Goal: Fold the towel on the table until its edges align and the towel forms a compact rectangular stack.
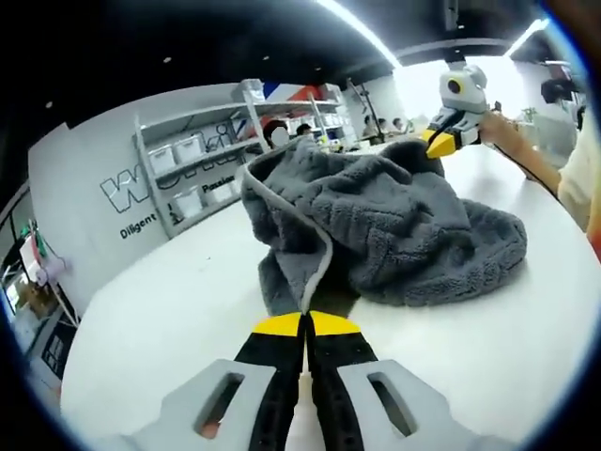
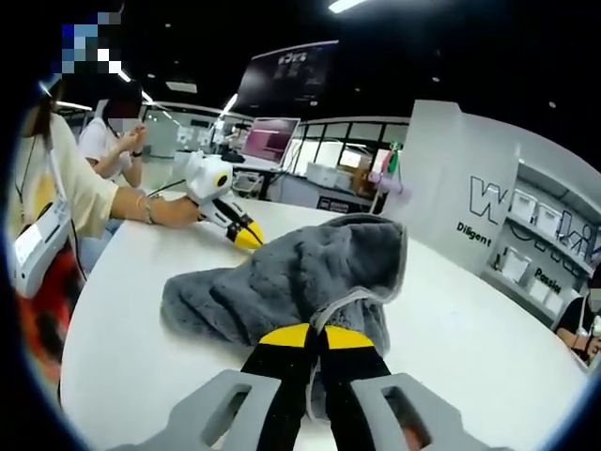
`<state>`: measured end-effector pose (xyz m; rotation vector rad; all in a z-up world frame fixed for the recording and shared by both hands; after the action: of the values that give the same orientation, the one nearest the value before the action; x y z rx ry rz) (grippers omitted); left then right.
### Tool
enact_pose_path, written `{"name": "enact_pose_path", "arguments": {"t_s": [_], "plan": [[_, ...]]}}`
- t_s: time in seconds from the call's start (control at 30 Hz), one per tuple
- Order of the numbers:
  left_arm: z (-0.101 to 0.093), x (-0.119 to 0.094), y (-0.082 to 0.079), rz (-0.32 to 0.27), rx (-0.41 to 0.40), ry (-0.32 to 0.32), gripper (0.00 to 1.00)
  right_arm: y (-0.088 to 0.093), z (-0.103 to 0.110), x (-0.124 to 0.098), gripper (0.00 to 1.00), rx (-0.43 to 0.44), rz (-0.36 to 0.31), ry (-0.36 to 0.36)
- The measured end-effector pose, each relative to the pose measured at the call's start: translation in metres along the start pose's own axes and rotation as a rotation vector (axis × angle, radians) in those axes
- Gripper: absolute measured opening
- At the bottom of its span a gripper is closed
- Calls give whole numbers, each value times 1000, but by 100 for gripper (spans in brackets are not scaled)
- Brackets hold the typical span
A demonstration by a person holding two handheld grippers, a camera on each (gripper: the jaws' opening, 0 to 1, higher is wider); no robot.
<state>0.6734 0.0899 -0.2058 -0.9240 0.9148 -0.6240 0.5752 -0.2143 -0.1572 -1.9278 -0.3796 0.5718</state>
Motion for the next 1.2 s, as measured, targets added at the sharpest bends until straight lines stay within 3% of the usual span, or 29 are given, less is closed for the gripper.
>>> {"name": "enact_pose_path", "arguments": {"t_s": [0.1, 0.17, 0.5, 0.63, 0.77, 1.0, 1.2], "plan": [[6, -7, -3, 11, 53, -63, 0, -2, -6, -1, 0, -27, -14, 56], [7, -11, -4, 15, 59, -72, 0, -2, -9, -1, 0, -51, -19, 88], [32, -53, -17, -37, 59, -240, 0, -12, -31, -5, 0, -241, -47, 335], [40, -69, -23, 1, 145, -311, 0, -18, -43, -9, 0, -357, -16, 461], [45, -80, -31, 13, 185, -360, 0, -36, -53, -14, 0, -406, -35, 513], [59, -110, -50, -64, 165, -401, 0, -67, -70, -27, 0, -564, -6, 609], [75, -144, -72, -171, 109, -420, 0, -97, -81, -34, 0, -661, -10, 666]]}}
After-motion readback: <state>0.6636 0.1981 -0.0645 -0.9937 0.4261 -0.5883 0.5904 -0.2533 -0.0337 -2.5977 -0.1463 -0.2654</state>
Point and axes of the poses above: the point that each gripper's makers call its tool centre point, and the gripper's own axes: x roughly forward along the fingers, z roughly to its left, y roughly out of its underside, the point moved 6 cm from there along -x, roughly backward along the fingers, and after that the axes turned 12 degrees about y, right-handed, at the moved point
